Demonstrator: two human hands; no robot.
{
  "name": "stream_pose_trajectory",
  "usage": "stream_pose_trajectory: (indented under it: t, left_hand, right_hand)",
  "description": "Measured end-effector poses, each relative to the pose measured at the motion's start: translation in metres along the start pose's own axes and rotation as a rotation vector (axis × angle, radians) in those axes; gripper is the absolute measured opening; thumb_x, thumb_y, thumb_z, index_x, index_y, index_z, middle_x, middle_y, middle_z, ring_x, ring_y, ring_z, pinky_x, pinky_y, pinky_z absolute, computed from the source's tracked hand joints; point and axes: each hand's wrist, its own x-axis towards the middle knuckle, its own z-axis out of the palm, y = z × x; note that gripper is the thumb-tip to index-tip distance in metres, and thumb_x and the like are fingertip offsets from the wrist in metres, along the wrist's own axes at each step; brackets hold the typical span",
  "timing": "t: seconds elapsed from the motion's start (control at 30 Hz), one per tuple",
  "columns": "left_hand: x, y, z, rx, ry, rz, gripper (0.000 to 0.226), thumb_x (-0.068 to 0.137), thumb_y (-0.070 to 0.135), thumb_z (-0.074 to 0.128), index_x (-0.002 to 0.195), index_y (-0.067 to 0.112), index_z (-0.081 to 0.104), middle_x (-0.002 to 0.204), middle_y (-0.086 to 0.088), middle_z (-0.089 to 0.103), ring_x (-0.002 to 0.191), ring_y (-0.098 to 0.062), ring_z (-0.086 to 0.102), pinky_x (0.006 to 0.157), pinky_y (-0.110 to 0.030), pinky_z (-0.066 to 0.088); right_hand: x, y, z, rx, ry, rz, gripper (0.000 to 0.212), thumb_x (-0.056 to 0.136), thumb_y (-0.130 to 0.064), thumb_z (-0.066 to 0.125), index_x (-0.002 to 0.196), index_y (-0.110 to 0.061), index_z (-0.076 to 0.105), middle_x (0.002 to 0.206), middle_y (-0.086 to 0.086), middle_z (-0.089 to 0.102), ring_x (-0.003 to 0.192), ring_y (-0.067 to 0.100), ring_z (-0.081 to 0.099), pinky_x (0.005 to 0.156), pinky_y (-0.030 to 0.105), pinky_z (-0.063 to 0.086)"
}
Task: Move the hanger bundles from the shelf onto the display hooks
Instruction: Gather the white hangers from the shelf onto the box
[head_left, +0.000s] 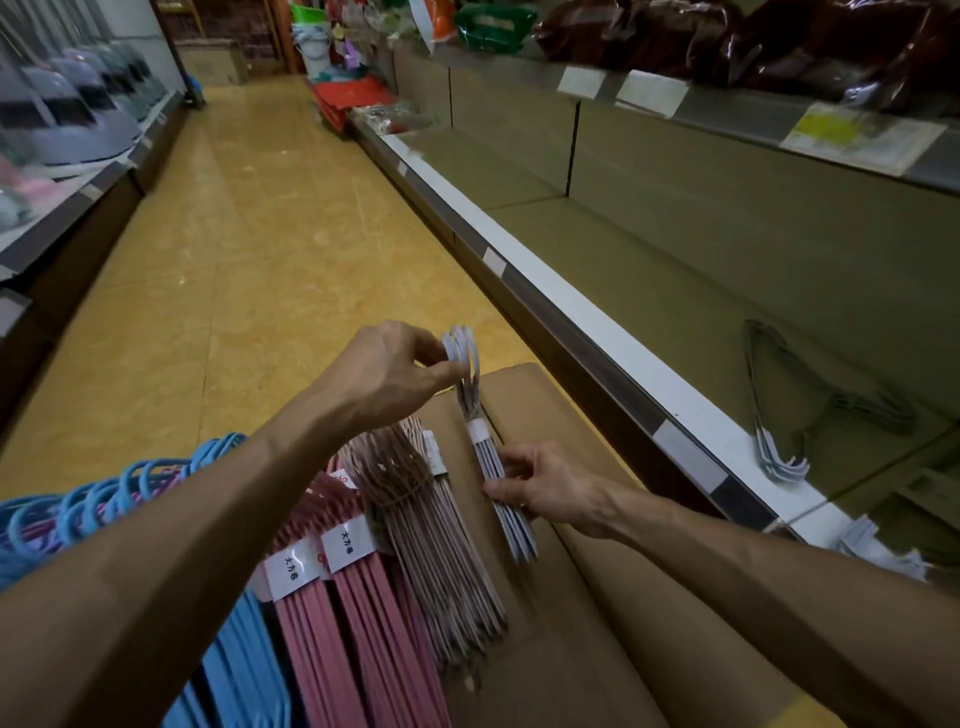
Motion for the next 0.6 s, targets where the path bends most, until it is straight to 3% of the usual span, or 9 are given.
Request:
stream_pose_trajectory:
  t: [0.07,0.17,0.4,0.6]
  left_hand:
    - [0.000,-0.012,0.001,0.042,-0.026,-0.065,0.042,0.095,0.041,0.059,0.126,0.012,0.062,0.128,-0.005,0.064,0.103,-0.014,0.060,0.079,-0.019,0.045]
    - [-0.002,-0.028,0.004,0.089,-0.114,-0.119,0.052,0.096,0.040,0.057,0.141,0.016,0.046,0.141,-0.006,0.054,0.113,-0.019,0.058,0.084,-0.024,0.044]
    - [-0.007,-0.048,0.022,0.324,-0.297,-0.008,0.054,0.099,0.048,0.046,0.147,0.025,0.041,0.149,-0.004,0.044,0.122,-0.023,0.053,0.100,-0.038,0.047]
    - [-0.003,-0.061,0.035,0.474,-0.380,-0.011,0.069,0.096,0.061,0.040,0.154,0.028,0.026,0.159,-0.002,0.031,0.134,-0.025,0.045,0.111,-0.049,0.038]
  right_hand:
    - [0.008,0.007,0.007,-0.040,-0.007,0.036,0.021,0.093,-0.018,0.064,0.113,-0.018,0.067,0.107,0.007,0.069,0.099,0.020,0.068,0.089,0.043,0.058]
    - [0.017,0.015,0.020,-0.105,-0.035,0.087,0.020,0.091,-0.019,0.064,0.111,-0.021,0.069,0.105,-0.001,0.071,0.099,0.014,0.067,0.093,0.040,0.056]
    - [0.032,0.037,0.043,-0.220,-0.048,0.129,0.020,0.092,-0.019,0.064,0.111,-0.021,0.070,0.107,-0.004,0.071,0.099,0.013,0.067,0.094,0.040,0.056]
    - [0.031,0.046,0.046,-0.250,-0.058,0.134,0.022,0.091,-0.023,0.066,0.113,-0.022,0.068,0.106,-0.004,0.070,0.099,0.013,0.066,0.094,0.039,0.055]
